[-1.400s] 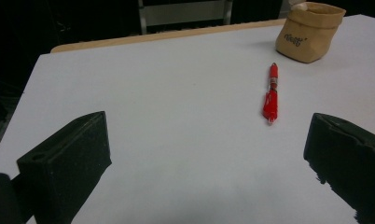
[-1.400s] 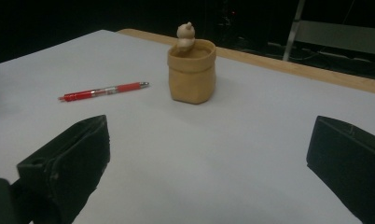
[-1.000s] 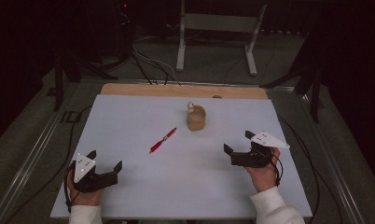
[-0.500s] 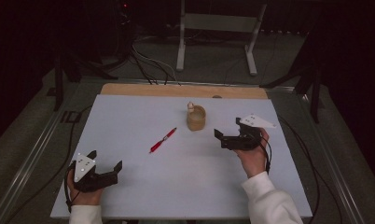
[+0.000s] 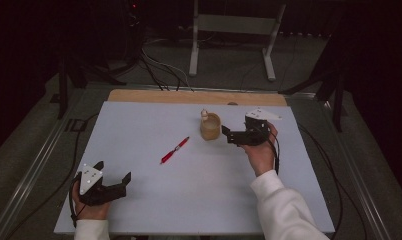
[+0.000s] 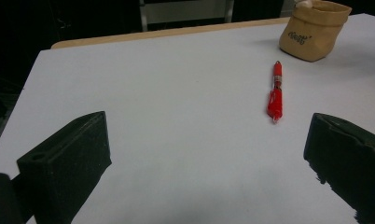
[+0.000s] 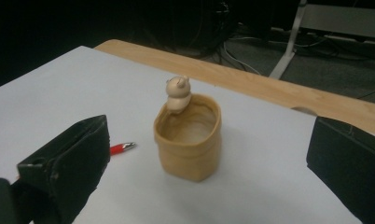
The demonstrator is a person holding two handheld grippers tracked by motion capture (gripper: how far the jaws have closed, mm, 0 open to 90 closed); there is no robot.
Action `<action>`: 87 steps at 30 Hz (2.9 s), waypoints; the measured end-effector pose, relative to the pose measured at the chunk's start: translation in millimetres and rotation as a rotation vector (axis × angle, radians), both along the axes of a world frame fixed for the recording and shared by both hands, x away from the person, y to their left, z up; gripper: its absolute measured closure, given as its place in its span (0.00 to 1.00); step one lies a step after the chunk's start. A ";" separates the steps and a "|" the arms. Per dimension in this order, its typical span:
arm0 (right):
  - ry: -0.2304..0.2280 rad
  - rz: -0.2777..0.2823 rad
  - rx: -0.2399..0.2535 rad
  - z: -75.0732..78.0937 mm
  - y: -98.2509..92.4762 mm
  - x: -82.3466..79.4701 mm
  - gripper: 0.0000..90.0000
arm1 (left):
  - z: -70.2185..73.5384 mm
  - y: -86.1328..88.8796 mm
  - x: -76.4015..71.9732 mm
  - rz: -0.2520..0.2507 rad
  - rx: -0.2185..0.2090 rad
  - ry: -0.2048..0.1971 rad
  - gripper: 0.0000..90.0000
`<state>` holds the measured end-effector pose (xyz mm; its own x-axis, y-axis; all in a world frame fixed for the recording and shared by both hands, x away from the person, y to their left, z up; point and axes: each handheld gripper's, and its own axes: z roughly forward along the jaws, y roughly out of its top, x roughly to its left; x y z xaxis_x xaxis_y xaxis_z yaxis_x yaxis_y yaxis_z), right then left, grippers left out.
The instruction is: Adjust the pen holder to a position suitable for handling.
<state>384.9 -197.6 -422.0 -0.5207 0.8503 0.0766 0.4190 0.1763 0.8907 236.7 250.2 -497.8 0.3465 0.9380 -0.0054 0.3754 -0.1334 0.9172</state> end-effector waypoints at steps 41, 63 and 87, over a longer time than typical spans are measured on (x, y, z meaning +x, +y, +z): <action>0.230 -0.093 -0.011 -66.4 32.0 84.2 0.30 | -1.4 -1.3 1.8 -0.012 0.003 0.006 0.01; 0.299 -0.032 -0.057 -68.2 37.9 77.2 0.91 | -1.4 -0.7 1.8 -0.013 0.002 0.004 0.01; 0.333 0.112 -0.208 -46.0 30.3 22.3 0.91 | -1.9 -2.1 1.9 -0.014 0.005 0.007 0.01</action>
